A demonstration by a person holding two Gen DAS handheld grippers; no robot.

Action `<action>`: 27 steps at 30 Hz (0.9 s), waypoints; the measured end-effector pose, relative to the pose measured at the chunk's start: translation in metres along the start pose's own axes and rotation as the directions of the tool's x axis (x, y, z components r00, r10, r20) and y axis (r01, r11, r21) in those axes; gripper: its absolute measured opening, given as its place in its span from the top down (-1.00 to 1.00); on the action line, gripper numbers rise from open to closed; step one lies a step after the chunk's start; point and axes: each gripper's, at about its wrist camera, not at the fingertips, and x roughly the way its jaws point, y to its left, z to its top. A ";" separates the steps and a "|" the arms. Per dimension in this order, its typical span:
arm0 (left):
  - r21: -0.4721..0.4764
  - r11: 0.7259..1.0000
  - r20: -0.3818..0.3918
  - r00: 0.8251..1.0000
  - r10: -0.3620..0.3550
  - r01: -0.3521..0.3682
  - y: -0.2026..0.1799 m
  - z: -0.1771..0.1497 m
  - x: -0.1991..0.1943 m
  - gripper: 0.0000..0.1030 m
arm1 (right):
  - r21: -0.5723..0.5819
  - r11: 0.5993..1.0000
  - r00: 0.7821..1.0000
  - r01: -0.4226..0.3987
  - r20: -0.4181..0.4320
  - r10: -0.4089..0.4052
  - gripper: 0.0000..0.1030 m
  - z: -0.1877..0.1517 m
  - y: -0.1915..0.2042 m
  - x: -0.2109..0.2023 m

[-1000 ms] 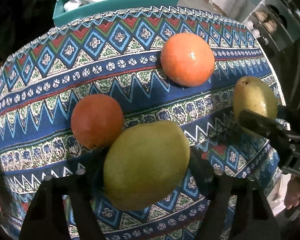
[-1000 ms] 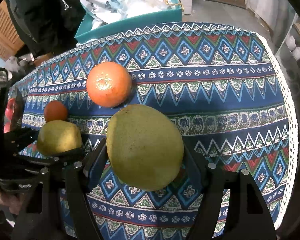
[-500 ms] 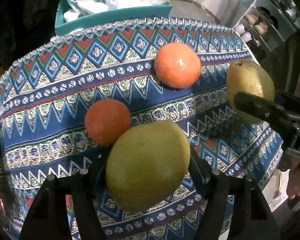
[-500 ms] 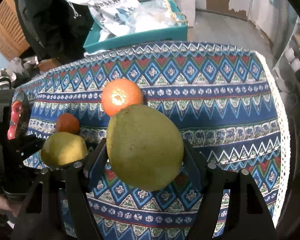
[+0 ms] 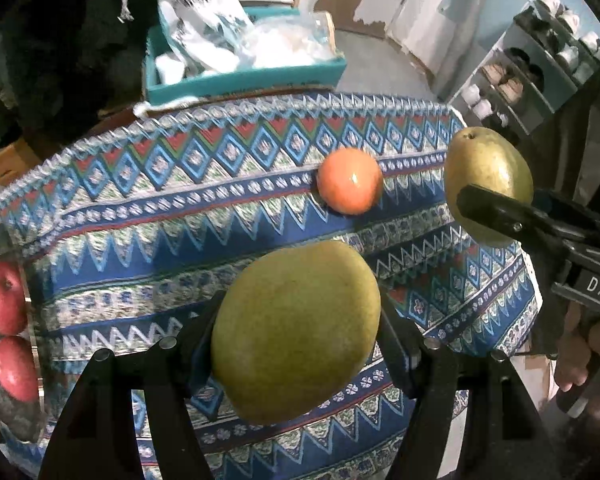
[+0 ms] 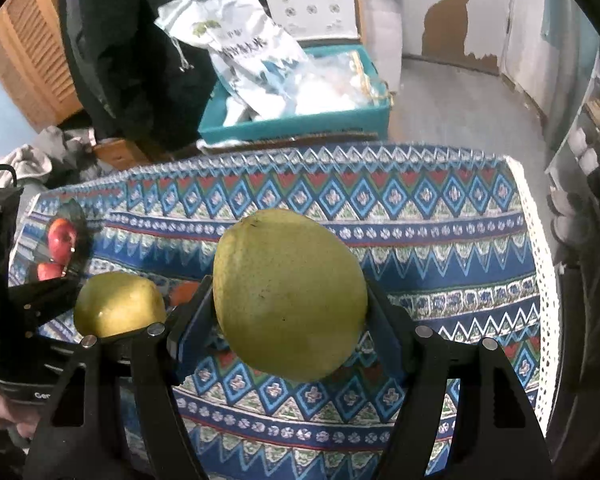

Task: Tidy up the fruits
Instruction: 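Lift both pears and carry them toward the glass bowl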

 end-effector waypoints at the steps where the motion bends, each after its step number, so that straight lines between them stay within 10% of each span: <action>1: -0.001 1.000 0.015 1.000 0.006 -0.006 0.002 0.001 -0.007 -0.39 | -0.004 1.000 1.000 -0.004 0.007 0.004 -0.39 0.001 0.002 -0.003; 27: -0.048 0.998 0.175 0.984 0.037 -0.029 0.037 -0.005 -0.107 -0.39 | -0.102 0.987 0.985 -0.124 0.107 0.135 -0.39 0.031 0.083 -0.047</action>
